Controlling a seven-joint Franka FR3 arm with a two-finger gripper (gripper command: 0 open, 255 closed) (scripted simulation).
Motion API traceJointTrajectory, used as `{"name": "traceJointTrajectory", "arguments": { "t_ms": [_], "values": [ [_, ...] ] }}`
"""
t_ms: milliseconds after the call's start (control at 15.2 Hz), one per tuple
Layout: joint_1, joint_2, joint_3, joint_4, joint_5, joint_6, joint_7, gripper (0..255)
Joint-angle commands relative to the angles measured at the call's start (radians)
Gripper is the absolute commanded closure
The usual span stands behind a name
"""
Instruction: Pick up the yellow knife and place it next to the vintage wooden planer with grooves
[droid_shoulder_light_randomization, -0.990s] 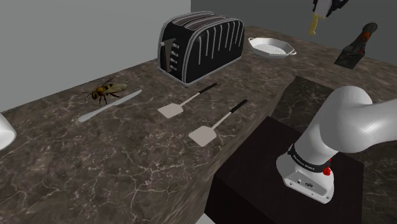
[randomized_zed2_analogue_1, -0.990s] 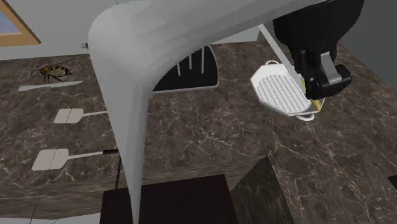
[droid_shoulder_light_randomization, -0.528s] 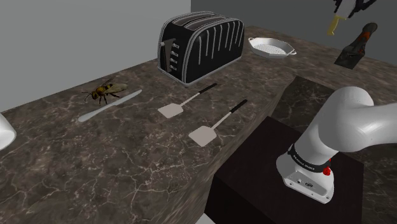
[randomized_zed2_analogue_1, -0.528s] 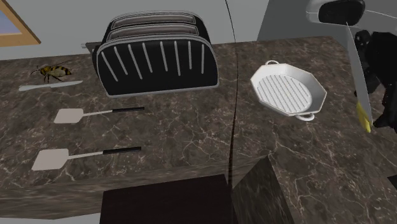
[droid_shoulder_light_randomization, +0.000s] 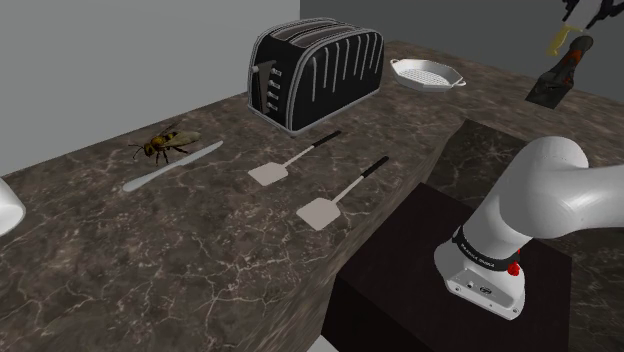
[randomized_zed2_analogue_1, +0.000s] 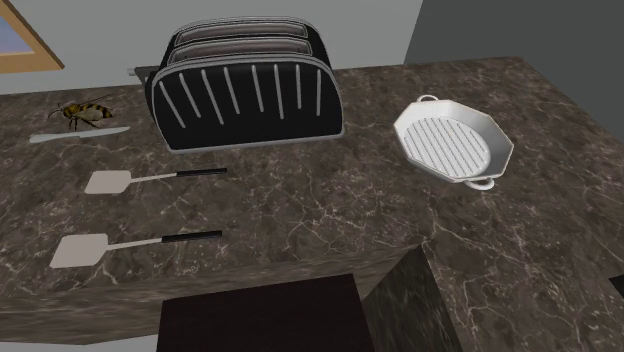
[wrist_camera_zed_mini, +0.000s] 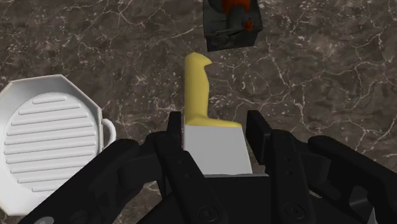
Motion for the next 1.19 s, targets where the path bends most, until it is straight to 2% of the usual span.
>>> {"name": "traceJointTrajectory", "arguments": {
  "t_ms": [0,594,1122],
  "values": [
    [0.0,-0.006,-0.038,0.03,-0.023,0.008,-0.046,255],
    [0.046,-0.005,-0.215,0.226,-0.106,0.046,-0.253,255],
    [0.159,0.015,-0.375,0.484,-0.155,0.068,-0.441,255]
  ]
}}
